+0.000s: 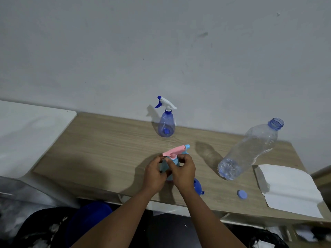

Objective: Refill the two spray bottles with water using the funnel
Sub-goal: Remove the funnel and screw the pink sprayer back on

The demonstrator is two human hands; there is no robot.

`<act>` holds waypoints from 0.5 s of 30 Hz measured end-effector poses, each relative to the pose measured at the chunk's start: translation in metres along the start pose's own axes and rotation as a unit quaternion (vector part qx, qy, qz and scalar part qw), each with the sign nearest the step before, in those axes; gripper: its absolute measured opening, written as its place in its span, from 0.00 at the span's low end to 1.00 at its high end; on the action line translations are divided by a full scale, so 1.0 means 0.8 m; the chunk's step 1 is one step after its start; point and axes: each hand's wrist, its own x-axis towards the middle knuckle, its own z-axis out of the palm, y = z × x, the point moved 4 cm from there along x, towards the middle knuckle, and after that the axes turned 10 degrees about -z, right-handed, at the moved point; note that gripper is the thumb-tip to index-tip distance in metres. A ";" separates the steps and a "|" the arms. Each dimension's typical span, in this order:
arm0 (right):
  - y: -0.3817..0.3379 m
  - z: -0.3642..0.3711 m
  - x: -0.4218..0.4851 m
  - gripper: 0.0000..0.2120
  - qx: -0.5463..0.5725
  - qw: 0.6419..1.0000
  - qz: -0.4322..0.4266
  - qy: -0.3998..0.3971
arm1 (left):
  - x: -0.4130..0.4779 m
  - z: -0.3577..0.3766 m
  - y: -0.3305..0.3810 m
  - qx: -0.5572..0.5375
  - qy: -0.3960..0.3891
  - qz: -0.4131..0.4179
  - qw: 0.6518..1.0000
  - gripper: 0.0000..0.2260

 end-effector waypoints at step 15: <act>0.001 -0.001 0.005 0.11 -0.018 0.992 -0.052 -0.110 | 0.008 -0.001 -0.006 -0.005 -0.013 0.008 1.000 0.23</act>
